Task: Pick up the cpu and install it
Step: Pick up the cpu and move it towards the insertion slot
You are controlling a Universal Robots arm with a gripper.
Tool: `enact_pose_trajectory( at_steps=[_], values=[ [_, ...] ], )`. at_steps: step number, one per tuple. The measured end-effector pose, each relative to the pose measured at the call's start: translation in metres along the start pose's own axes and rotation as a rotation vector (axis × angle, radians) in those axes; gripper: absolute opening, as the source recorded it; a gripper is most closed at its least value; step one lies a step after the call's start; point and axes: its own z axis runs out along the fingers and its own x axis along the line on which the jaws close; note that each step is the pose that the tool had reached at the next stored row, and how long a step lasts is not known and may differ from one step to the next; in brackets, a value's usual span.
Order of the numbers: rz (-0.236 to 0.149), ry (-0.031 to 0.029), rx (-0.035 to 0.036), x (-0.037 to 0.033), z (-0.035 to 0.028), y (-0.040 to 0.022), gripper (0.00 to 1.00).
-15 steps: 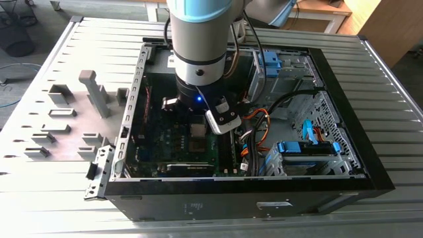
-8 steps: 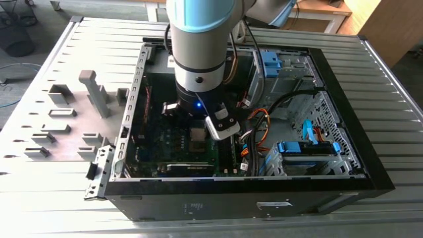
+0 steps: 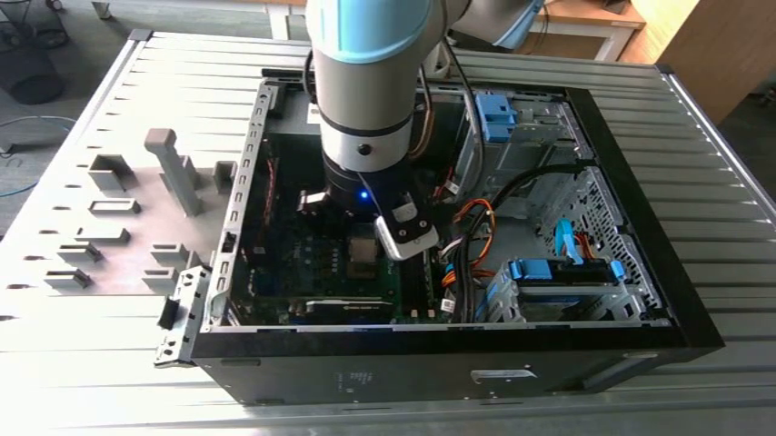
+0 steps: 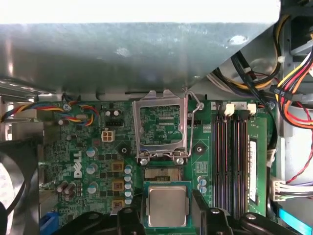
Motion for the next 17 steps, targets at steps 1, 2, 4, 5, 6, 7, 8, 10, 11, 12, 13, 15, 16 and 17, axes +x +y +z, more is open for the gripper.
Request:
enact_pose_trajectory(
  at_steps=[1,2,4,5,6,7,8,10,11,12,13,15,16,17],
  values=[
    [0.002,0.0001,0.0013,0.0,0.0008,0.0,0.47],
    [0.003,0.0001,0.0015,0.0,0.002,0.0,0.47],
    [0.006,0.0,0.0018,0.0002,0.0048,0.0,0.47],
    [0.008,-0.0001,0.0019,0.0002,0.0061,0.0,0.47],
    [0.01,0.0,0.0022,0.0002,0.007,0.0,0.47],
    [0.012,0.0,0.0025,0.0002,0.0078,0.0,0.47],
    [0.013,0.0,0.0027,0.0003,0.0087,0.0,0.47],
    [0.015,0.0,0.0028,0.0004,0.0111,0.0,0.47],
    [0.016,0.0,0.0028,0.0004,0.0126,-0.0001,0.47],
    [0.016,0.0,0.0027,0.0004,0.0139,-0.0001,0.47],
    [0.017,-0.0001,0.0028,0.0005,0.0151,-0.0001,0.47],
    [0.019,-0.0001,0.0028,0.0006,0.0173,-0.0002,0.47],
    [0.019,0.0,0.003,0.0006,0.0176,-0.0003,0.47],
    [0.02,0.0001,0.0032,0.0006,0.0176,-0.0003,0.47]
  ],
)
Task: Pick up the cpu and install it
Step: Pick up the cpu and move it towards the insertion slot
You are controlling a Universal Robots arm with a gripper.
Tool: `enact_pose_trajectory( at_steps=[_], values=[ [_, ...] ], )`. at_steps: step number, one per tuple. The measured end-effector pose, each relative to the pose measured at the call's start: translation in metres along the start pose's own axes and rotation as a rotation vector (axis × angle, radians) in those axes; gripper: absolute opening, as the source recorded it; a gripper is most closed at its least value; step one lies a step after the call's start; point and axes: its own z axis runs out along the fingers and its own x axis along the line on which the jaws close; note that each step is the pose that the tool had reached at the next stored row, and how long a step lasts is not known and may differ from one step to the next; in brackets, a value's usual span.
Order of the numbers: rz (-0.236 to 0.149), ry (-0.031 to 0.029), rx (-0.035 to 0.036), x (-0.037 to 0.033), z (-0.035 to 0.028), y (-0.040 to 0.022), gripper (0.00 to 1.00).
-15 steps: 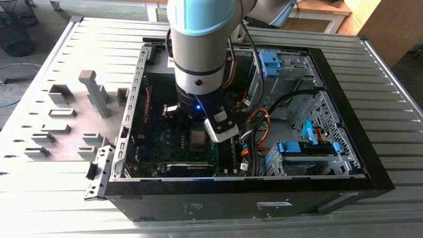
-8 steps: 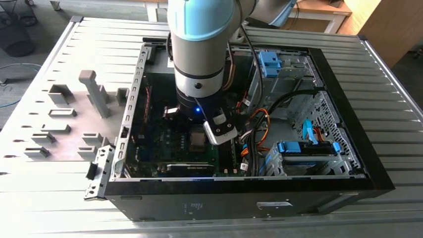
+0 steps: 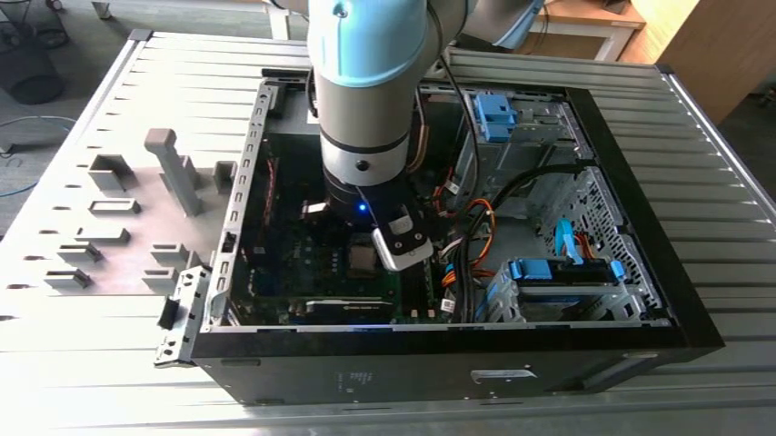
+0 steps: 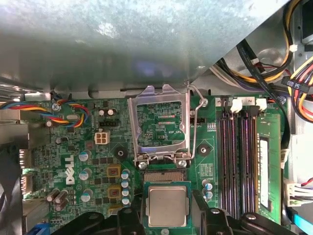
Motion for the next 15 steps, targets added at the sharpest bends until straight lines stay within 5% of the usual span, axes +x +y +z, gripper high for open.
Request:
enact_pose_trajectory(
  at_steps=[15],
  values=[
    [0.0,-0.0002,-0.0003,0.002,0.0078,-0.0003,0.47]
  ],
)
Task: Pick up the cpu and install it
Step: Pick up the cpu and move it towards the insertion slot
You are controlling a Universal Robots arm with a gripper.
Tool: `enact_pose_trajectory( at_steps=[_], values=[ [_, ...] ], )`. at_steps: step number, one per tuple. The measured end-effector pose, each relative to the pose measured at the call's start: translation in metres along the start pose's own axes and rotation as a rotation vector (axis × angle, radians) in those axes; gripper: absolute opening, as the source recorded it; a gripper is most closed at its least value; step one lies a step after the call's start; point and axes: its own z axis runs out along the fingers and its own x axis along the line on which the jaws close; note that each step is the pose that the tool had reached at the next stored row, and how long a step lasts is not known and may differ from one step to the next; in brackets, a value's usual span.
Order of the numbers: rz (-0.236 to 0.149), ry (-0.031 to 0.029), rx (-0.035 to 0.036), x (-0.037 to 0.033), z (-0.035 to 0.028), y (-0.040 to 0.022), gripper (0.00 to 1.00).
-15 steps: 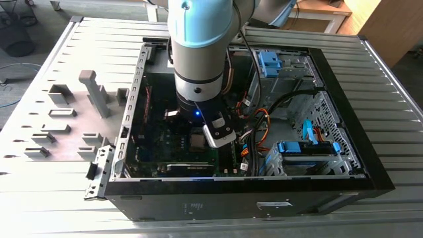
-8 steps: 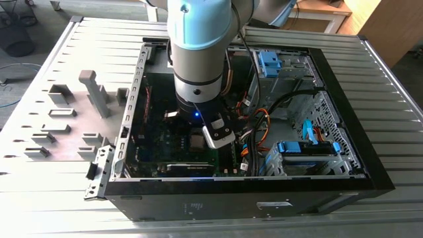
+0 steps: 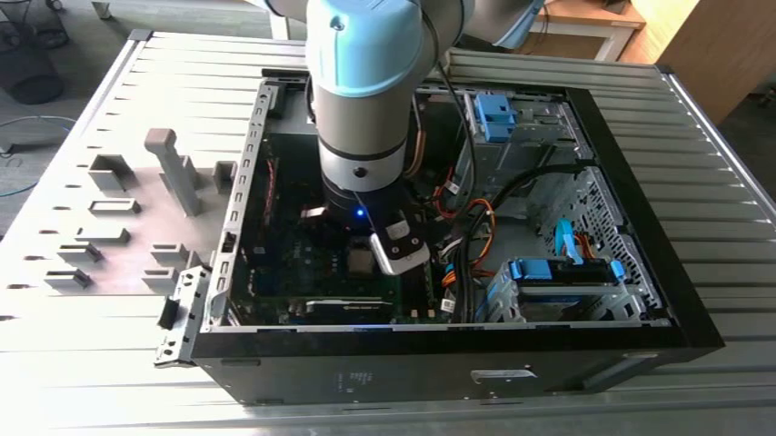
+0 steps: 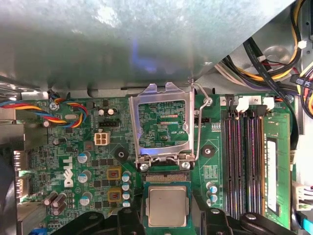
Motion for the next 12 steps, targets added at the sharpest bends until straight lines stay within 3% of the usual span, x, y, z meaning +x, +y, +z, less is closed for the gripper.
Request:
enact_pose_trajectory(
  at_steps=[10,12],
  values=[
    [0.0,-0.0001,-0.0002,0.0004,0.0042,-0.0021,0.47],
    [0.0,0.0004,-0.0046,0.0004,0.0046,-0.0021,0.47]
  ],
)
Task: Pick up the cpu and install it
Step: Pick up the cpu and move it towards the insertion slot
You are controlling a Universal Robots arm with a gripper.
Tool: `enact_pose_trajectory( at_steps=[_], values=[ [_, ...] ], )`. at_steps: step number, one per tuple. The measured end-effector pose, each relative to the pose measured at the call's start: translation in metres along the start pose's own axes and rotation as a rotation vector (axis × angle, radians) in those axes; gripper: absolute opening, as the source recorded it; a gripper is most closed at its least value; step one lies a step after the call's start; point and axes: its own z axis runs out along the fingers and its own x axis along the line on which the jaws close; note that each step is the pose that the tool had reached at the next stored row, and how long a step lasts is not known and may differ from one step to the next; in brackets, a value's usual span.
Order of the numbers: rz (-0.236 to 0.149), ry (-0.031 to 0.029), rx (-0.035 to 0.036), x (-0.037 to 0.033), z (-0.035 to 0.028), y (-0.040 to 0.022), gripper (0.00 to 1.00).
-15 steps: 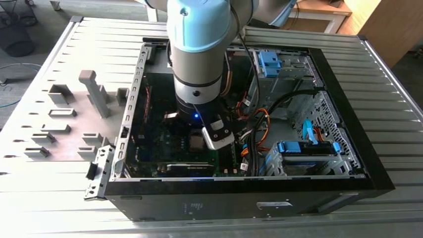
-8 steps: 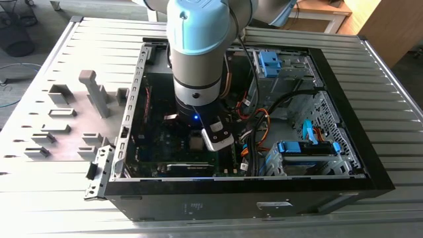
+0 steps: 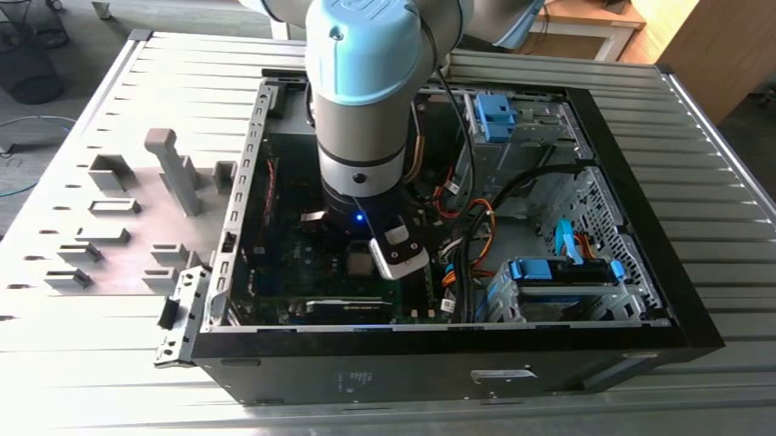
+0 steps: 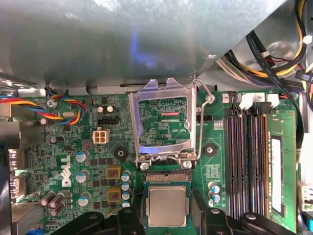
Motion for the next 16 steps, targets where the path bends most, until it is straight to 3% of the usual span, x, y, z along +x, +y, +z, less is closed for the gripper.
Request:
enact_pose_trajectory(
  at_steps=[4,11,16],
  values=[
    [-0.009,0.0006,-0.0136,0.0001,0.0001,0.0,0.47],
    [-0.024,0.0001,-0.021,0.0002,0.0008,-0.0003,0.47],
    [-0.03,0.0003,-0.0218,0.0002,0.0019,-0.0012,0.47]
  ],
)
